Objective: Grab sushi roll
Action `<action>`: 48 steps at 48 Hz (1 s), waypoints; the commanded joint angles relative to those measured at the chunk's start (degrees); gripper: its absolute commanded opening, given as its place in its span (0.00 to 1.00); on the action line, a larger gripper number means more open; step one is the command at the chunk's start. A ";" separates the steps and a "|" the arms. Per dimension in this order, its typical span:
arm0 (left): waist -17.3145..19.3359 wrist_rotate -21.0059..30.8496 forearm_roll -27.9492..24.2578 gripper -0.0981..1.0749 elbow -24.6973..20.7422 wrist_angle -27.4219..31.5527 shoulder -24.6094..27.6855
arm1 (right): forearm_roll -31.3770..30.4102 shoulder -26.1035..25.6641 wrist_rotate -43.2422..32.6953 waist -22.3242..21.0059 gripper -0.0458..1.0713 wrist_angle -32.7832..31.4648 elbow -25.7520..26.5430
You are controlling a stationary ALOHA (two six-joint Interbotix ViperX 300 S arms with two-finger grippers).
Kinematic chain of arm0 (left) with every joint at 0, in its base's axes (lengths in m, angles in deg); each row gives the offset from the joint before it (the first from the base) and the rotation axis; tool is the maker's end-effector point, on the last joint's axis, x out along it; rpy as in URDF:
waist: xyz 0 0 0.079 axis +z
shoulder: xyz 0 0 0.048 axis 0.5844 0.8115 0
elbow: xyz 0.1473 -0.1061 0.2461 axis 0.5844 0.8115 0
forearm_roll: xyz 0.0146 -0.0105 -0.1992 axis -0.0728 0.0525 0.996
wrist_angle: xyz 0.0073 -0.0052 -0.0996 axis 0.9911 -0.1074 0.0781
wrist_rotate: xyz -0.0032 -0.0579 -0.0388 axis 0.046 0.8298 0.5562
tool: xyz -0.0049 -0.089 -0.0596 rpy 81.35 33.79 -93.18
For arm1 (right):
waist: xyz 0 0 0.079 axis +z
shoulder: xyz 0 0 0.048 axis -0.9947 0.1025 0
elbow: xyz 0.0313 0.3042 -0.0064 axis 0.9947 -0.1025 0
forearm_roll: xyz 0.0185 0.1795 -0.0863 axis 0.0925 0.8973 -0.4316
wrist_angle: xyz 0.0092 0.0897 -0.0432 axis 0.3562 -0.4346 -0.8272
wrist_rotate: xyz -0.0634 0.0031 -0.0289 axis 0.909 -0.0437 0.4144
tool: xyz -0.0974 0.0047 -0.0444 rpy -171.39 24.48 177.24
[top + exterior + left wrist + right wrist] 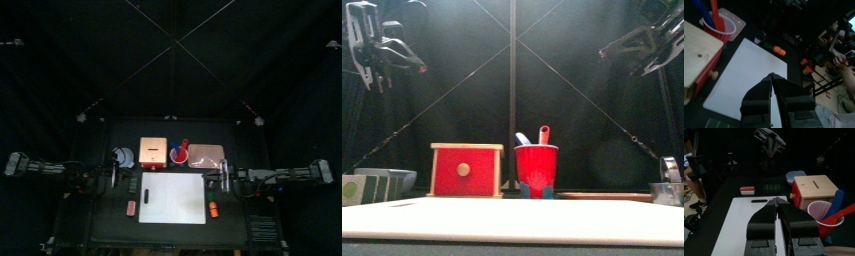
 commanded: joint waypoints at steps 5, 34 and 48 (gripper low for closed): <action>2.55 -0.09 2.11 0.90 -0.35 2.99 0.62 | 0.53 0.44 -0.35 -0.09 0.06 0.18 0.09; 12.83 0.62 7.47 0.95 0.26 13.97 10.11 | 0.79 0.97 -0.70 -0.26 0.06 0.18 -0.62; 14.94 7.38 3.52 0.94 0.18 18.37 11.25 | 1.41 1.67 -0.70 -0.79 0.06 0.18 -0.62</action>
